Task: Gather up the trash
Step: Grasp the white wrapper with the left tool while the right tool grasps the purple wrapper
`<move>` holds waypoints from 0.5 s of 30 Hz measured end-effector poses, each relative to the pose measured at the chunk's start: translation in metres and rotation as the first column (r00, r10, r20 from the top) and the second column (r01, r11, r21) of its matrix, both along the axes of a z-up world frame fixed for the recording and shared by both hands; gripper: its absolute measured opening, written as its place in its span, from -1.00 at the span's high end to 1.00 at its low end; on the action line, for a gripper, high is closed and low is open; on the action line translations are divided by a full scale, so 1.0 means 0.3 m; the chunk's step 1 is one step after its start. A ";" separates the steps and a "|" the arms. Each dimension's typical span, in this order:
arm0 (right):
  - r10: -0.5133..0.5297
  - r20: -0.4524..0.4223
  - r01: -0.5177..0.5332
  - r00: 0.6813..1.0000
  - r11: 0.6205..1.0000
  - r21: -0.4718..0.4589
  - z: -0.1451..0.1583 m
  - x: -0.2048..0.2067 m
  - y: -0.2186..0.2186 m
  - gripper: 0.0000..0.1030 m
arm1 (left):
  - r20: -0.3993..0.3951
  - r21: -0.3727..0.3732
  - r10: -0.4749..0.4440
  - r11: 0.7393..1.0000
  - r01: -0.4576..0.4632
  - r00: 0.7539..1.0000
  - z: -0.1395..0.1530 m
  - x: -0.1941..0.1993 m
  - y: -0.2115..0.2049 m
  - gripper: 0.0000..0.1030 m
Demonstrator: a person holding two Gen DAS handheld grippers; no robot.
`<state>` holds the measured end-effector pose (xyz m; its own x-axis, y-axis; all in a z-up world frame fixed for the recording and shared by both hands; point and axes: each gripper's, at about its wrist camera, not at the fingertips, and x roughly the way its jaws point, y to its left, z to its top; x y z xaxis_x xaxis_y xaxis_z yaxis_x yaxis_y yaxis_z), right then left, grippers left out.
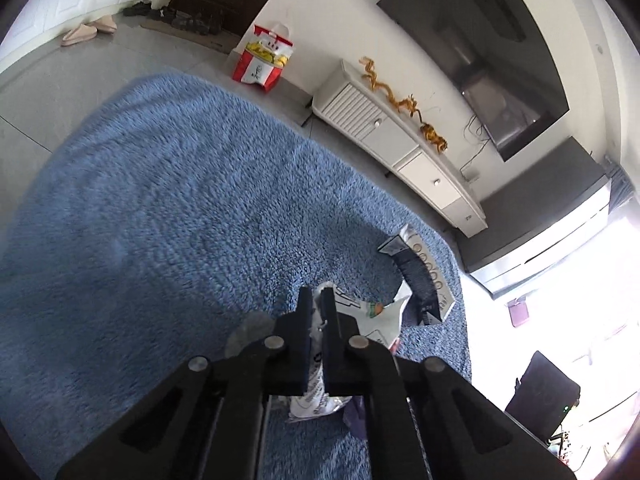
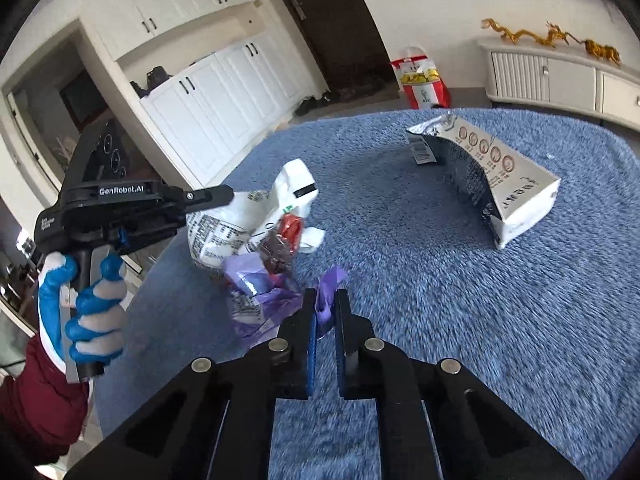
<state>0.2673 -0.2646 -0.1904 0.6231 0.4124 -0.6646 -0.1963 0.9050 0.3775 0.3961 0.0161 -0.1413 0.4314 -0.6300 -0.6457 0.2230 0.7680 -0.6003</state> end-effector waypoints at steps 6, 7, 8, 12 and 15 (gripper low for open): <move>-0.021 0.043 0.022 0.999 0.999 -0.031 0.076 -0.134 -0.020 0.86 | 0.051 -0.010 0.014 1.000 -0.013 0.999 0.098 -0.074 0.058 0.95; -0.027 0.051 0.028 0.998 0.999 -0.035 0.089 -0.156 -0.027 0.86 | 0.058 -0.013 0.015 1.000 -0.014 0.998 0.115 -0.084 0.065 0.95; -0.032 0.057 0.034 0.998 0.999 -0.038 0.101 -0.175 -0.033 0.86 | 0.065 -0.015 0.017 1.000 -0.016 0.998 0.126 -0.095 0.071 0.95; -0.071 0.097 0.076 0.993 0.996 -0.052 0.161 -0.276 -0.071 0.86 | 0.098 -0.024 0.020 1.000 -0.017 0.995 0.187 -0.154 0.093 0.95; -0.104 0.122 0.112 0.987 0.992 -0.052 0.192 -0.344 -0.113 0.86 | 0.121 -0.026 0.011 1.000 -0.008 0.993 0.224 -0.200 0.095 0.95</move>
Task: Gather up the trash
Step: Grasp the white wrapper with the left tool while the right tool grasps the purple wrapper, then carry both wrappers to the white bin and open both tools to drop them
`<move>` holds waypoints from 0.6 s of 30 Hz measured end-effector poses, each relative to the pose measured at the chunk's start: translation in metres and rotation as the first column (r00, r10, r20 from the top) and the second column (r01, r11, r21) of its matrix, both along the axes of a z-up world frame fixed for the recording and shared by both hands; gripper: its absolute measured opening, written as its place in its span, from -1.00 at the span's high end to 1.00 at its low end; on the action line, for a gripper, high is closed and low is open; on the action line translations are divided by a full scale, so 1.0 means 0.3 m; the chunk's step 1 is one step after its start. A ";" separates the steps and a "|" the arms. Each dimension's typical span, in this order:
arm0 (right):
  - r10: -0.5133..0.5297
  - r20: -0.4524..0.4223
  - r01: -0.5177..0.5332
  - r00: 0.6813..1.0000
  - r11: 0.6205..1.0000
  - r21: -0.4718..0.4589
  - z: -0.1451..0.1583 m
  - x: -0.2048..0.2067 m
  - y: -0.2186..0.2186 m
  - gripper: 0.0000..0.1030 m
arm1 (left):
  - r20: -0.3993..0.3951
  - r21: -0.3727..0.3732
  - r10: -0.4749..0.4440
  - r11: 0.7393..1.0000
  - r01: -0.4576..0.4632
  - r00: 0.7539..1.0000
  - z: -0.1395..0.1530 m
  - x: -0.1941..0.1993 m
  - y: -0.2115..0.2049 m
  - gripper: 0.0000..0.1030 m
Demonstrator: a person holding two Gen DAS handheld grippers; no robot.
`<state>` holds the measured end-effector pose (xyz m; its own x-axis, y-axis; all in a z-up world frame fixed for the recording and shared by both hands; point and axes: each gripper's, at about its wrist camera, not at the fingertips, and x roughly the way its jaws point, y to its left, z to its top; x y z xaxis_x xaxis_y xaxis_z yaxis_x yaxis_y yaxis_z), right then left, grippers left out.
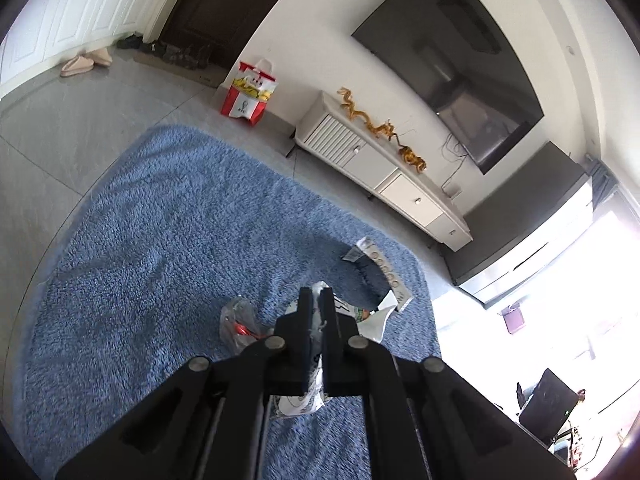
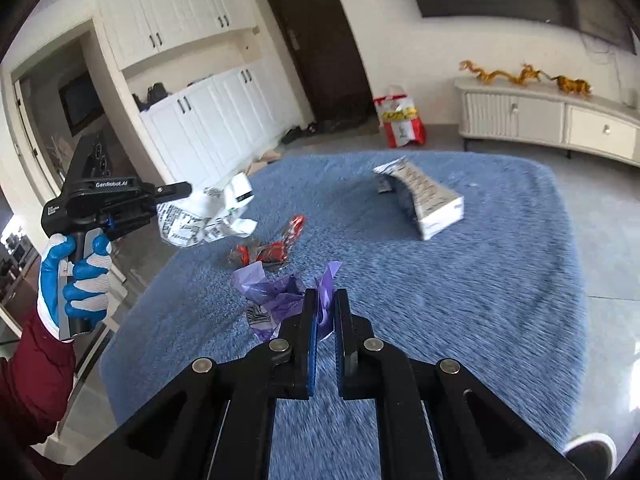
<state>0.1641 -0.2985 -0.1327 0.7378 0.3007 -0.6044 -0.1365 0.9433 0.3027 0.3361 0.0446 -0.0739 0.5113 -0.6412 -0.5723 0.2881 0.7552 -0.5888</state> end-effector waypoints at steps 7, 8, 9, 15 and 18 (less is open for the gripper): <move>-0.128 0.059 0.128 0.990 0.992 0.001 0.064 -0.211 -0.135 0.86 | 0.053 0.010 -0.040 0.999 0.040 0.998 0.091 -0.107 -0.047 0.95; -0.149 0.067 0.149 0.987 0.989 0.002 0.072 -0.240 -0.159 0.86 | 0.059 0.013 -0.047 0.999 0.046 0.997 0.101 -0.121 -0.060 0.95; -0.174 0.077 0.174 0.982 0.985 0.004 0.080 -0.278 -0.187 0.86 | 0.066 0.014 -0.057 0.998 0.056 0.996 0.113 -0.136 -0.077 0.95; -0.319 0.115 0.321 0.941 0.947 0.006 0.109 -0.505 -0.355 0.86 | 0.096 0.031 -0.159 0.987 0.157 0.983 0.162 -0.230 -0.241 0.95; -0.392 0.124 0.393 0.912 0.919 0.012 0.106 -0.617 -0.442 0.86 | 0.104 0.044 -0.233 0.972 0.230 0.967 0.176 -0.280 -0.368 0.95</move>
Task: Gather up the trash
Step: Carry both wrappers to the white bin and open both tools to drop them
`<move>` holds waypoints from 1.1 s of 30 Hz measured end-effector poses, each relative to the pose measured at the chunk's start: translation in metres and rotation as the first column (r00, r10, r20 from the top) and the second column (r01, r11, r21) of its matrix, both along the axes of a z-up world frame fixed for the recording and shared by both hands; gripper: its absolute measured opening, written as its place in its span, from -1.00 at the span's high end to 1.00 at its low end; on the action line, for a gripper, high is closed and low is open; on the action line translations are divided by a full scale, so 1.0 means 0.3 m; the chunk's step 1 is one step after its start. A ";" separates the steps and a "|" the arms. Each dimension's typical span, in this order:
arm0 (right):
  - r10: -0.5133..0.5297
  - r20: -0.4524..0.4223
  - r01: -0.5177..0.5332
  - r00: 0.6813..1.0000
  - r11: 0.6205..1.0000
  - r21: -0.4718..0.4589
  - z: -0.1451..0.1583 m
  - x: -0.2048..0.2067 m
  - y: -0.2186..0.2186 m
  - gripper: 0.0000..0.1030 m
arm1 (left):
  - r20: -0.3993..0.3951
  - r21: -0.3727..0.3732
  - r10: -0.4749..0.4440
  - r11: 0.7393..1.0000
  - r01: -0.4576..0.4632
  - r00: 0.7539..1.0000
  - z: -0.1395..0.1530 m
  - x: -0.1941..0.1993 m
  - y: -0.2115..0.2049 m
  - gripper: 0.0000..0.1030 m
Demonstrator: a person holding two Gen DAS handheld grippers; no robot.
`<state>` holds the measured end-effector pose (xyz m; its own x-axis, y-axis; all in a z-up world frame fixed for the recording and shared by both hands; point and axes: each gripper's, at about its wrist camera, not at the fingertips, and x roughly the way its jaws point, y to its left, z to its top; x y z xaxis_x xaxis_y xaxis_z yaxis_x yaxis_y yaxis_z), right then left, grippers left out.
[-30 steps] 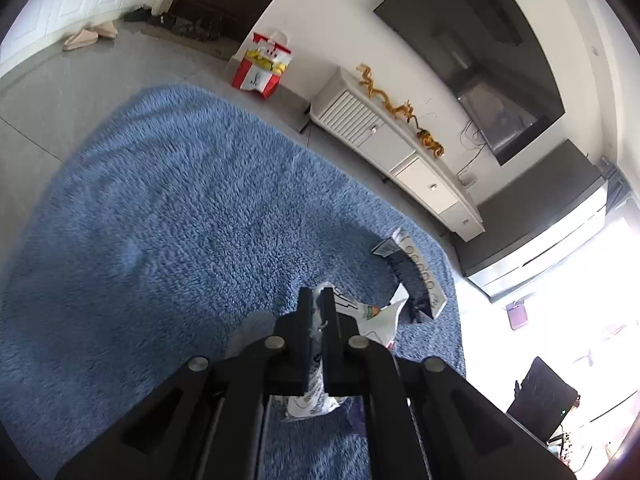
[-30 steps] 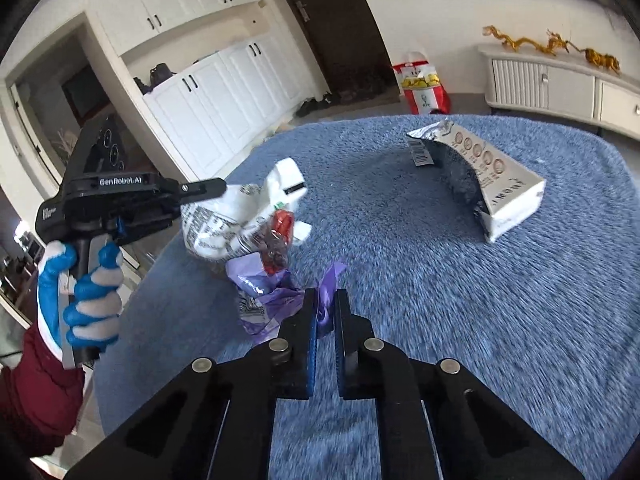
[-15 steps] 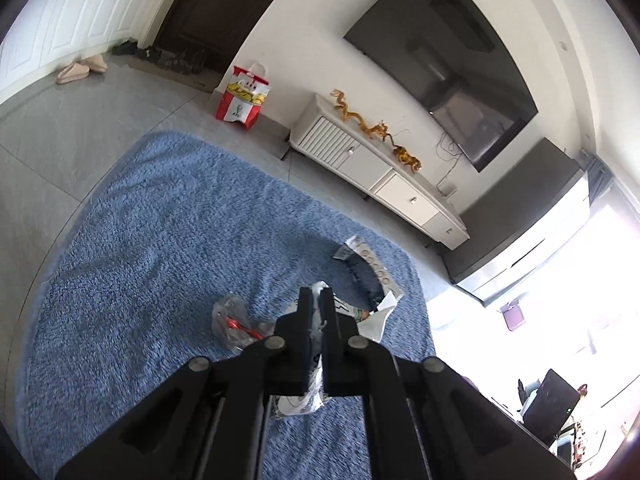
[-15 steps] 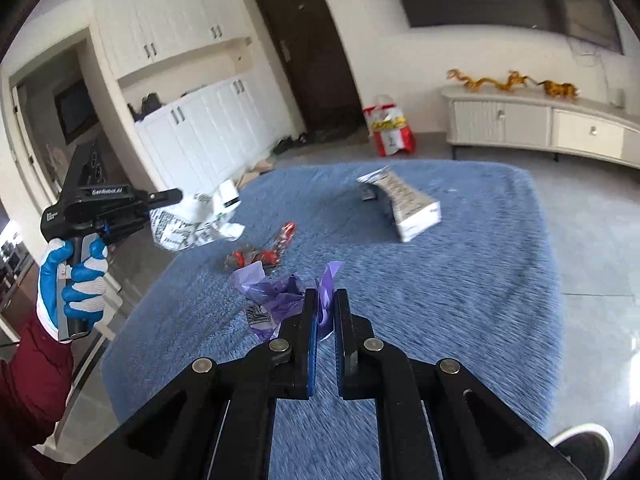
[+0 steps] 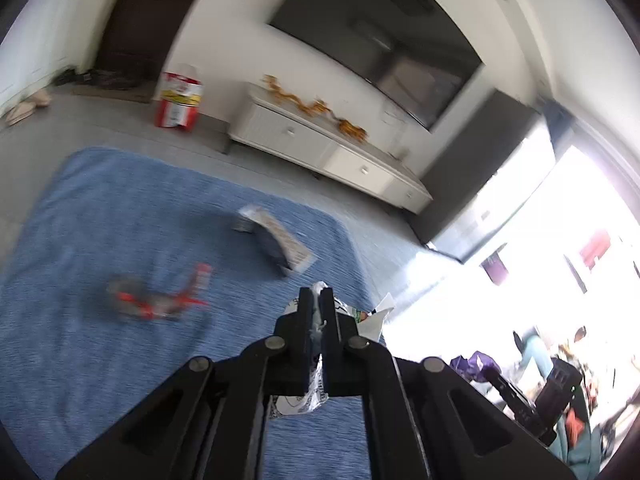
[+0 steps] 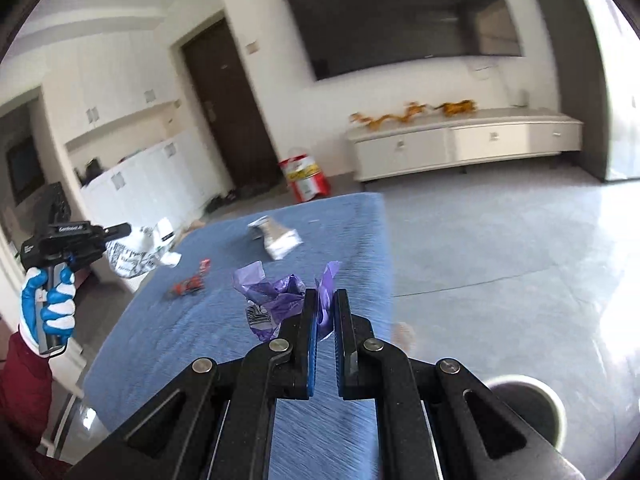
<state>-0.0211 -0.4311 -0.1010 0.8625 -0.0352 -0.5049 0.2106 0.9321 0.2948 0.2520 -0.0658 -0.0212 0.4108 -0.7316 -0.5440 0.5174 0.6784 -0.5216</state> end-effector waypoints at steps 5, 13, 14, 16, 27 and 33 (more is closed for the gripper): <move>-0.118 -0.011 0.118 0.993 0.993 -0.002 -0.038 -0.157 -0.119 0.86 | 0.008 0.036 -0.146 0.989 0.146 0.989 -0.002 -0.099 -0.265 0.95; -0.284 -0.120 0.283 0.951 0.959 -0.028 -0.214 -0.319 -0.297 0.86 | -0.034 0.154 -0.380 0.912 0.380 0.924 -0.084 -0.283 -0.766 0.95; -0.293 -0.133 0.292 0.947 0.956 -0.025 -0.238 -0.327 -0.312 0.86 | -0.044 0.173 -0.405 0.897 0.406 0.913 -0.103 -0.309 -0.827 0.95; -0.314 -0.171 0.315 0.934 0.949 -0.018 -0.300 -0.345 -0.351 0.86 | -0.061 0.208 -0.443 0.871 0.446 0.894 -0.144 -0.351 -0.927 0.95; -0.328 -0.312 0.366 0.892 0.928 0.071 -0.572 -0.364 -0.484 0.80 | -0.171 0.378 -0.563 0.720 0.582 0.808 -0.451 -0.523 -1.345 0.94; -0.311 -0.355 0.364 0.882 0.927 0.091 -0.651 -0.364 -0.504 0.43 | -0.238 0.393 -0.584 0.673 0.627 0.776 -0.573 -0.556 -1.445 0.72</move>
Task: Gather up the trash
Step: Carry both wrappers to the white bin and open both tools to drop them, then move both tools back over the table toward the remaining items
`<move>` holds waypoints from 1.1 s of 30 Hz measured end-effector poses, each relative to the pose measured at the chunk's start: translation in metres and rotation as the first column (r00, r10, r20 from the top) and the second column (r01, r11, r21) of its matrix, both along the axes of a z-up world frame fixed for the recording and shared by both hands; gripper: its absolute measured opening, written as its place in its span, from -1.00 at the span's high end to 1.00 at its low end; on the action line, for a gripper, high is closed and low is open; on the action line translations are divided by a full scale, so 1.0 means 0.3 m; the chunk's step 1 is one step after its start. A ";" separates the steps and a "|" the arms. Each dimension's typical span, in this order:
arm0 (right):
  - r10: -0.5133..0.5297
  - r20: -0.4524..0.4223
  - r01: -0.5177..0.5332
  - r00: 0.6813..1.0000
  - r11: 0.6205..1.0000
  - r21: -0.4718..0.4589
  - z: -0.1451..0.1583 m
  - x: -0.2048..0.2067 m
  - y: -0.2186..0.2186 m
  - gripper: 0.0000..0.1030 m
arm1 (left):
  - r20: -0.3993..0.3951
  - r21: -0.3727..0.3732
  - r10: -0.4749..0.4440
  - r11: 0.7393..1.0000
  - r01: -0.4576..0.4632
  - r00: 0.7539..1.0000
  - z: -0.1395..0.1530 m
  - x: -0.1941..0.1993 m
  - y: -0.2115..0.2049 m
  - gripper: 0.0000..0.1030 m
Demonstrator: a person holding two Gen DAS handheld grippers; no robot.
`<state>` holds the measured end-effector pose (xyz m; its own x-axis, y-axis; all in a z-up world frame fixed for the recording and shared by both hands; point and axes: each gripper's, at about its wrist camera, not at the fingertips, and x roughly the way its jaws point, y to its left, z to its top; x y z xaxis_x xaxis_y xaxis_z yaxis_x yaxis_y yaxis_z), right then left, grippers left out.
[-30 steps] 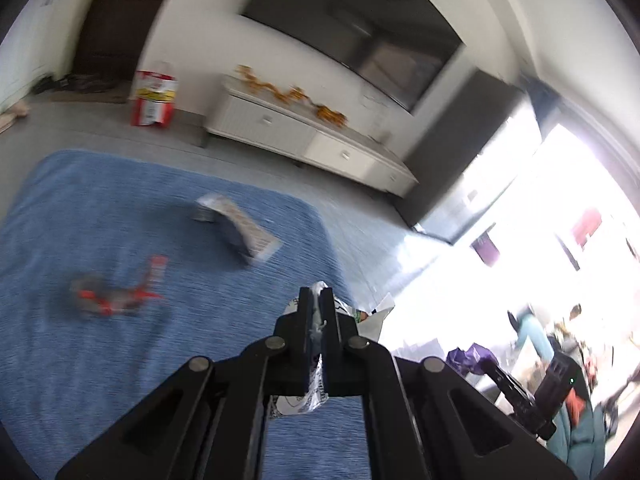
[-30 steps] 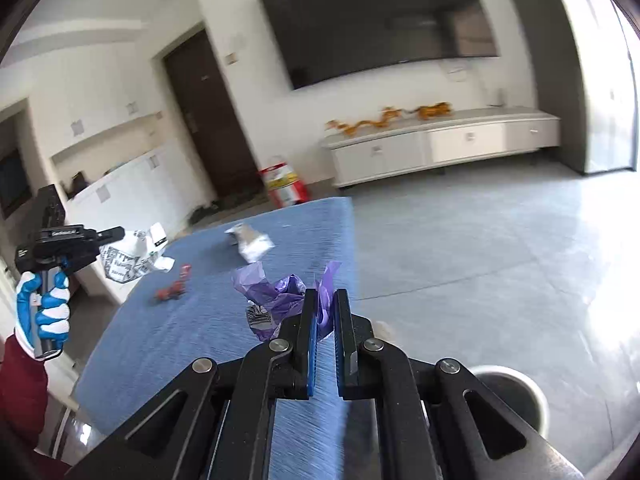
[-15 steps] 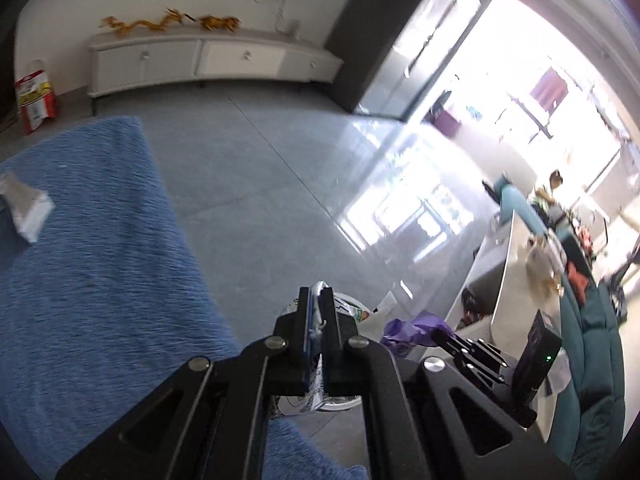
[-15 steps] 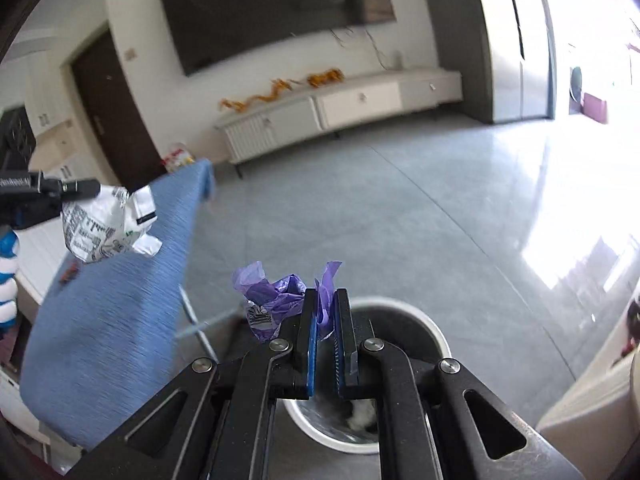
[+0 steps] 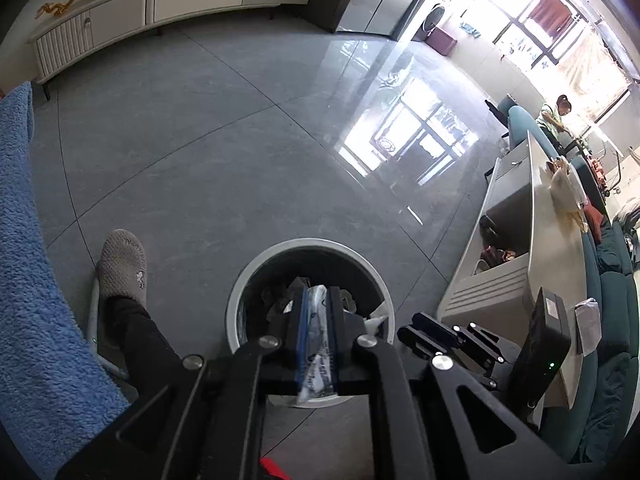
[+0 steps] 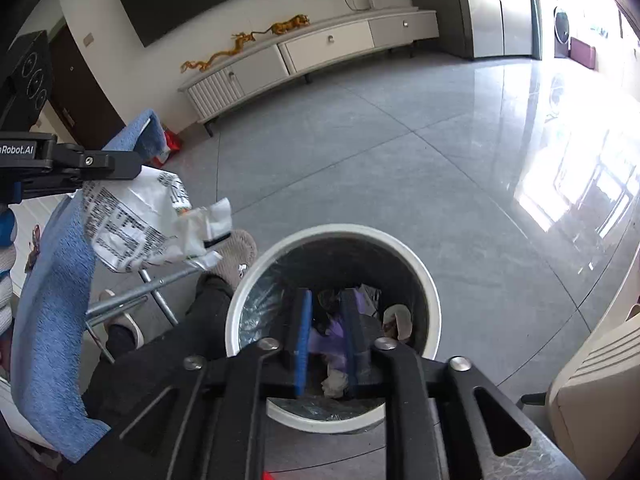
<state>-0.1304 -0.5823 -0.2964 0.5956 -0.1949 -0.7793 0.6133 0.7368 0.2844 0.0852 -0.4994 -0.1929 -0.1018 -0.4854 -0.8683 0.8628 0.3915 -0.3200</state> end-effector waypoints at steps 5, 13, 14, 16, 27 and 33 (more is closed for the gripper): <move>-0.018 -0.004 0.018 1.000 1.000 0.021 -0.027 -0.022 0.006 0.29 | -0.020 0.001 -0.001 1.000 0.001 1.000 -0.021 0.001 0.000 0.25; -0.017 0.015 0.018 1.000 0.999 -0.033 0.044 -0.015 0.029 0.27 | 0.145 -0.069 0.049 0.997 -0.039 0.988 0.102 -0.001 0.111 0.25; -0.013 0.018 0.014 1.000 0.999 -0.041 0.061 -0.012 0.034 0.27 | 0.173 -0.078 0.060 0.996 -0.047 0.983 0.119 -0.001 0.127 0.25; -0.002 0.024 0.004 1.000 0.997 -0.072 0.103 0.001 0.053 0.26 | 0.227 -0.101 0.089 0.993 -0.067 0.970 0.159 0.003 0.176 0.25; 0.102 0.091 -0.082 0.991 0.976 -0.204 0.344 0.092 0.211 0.14 | 0.427 -0.231 0.286 0.952 -0.202 0.858 0.364 0.044 0.535 -0.08; 0.186 0.133 -0.143 0.974 0.950 -0.278 0.484 0.153 0.347 -0.05 | 0.478 -0.314 0.400 0.909 -0.274 0.782 0.451 0.067 0.767 -0.32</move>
